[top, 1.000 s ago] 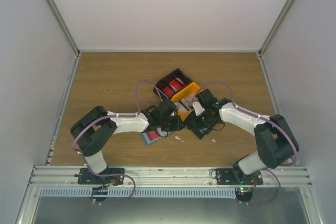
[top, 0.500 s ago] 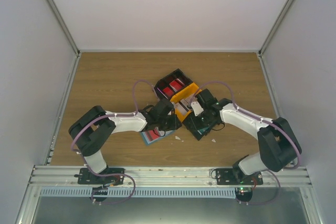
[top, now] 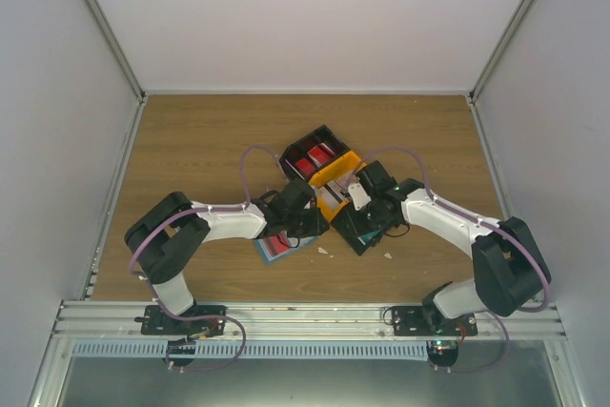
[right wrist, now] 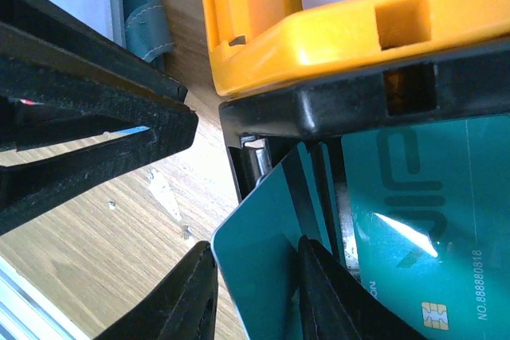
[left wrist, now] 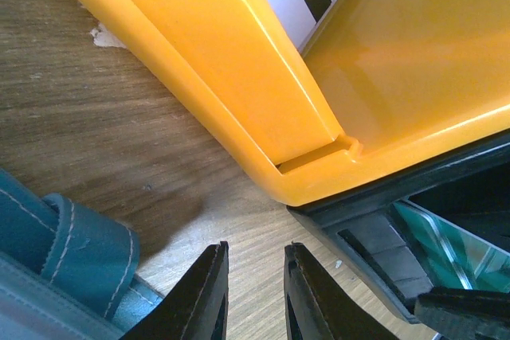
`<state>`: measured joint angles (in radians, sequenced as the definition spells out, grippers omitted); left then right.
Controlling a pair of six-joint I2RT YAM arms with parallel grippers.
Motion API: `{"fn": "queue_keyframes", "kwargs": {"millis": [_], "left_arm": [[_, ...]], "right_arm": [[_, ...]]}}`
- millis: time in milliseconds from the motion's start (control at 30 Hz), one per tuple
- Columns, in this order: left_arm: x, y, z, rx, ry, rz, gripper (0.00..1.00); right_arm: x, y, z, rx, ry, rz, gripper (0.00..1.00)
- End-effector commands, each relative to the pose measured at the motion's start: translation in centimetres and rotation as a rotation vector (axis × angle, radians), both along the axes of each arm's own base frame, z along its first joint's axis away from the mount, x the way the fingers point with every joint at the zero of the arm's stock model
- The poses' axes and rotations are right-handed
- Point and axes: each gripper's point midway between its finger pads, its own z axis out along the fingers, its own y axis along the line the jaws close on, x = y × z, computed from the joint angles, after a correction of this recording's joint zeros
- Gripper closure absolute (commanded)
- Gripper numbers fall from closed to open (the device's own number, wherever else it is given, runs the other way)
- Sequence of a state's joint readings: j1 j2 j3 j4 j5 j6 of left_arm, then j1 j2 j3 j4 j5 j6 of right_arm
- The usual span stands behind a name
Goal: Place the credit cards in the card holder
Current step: Pick up the credit card from the storage box.
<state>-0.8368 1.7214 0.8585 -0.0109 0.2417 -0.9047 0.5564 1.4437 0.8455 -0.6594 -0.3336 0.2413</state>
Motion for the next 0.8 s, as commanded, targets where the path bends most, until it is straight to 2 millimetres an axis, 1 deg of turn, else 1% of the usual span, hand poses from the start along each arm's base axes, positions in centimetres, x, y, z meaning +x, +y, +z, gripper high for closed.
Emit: {"fn": "queue_keyframes", "kwargs": {"millis": [0, 67, 200, 300, 667, 767], "left_arm": [[0.7, 0.1, 0.8, -0.011, -0.043, 0.003, 0.77], [0.7, 0.1, 0.8, -0.011, -0.044, 0.003, 0.77], [0.7, 0.0, 0.8, -0.011, -0.043, 0.001, 0.77], [0.7, 0.0, 0.8, -0.011, -0.045, -0.001, 0.77], [0.7, -0.2, 1.0, -0.018, -0.046, -0.011, 0.77], [0.7, -0.3, 1.1, -0.021, -0.049, -0.014, 0.77]], "right_arm": [[0.2, 0.4, 1.6, 0.016, -0.036, 0.004, 0.71], [0.1, 0.4, 1.6, 0.017, -0.036, 0.004, 0.73], [0.1, 0.2, 1.4, 0.008, -0.03, 0.001, 0.82], [0.1, 0.2, 1.5, 0.009, -0.034, -0.003, 0.9], [0.1, 0.4, 2.9, 0.035, -0.055, -0.005, 0.9], [0.0, 0.6, 3.3, 0.052, -0.059, 0.002, 0.87]]}}
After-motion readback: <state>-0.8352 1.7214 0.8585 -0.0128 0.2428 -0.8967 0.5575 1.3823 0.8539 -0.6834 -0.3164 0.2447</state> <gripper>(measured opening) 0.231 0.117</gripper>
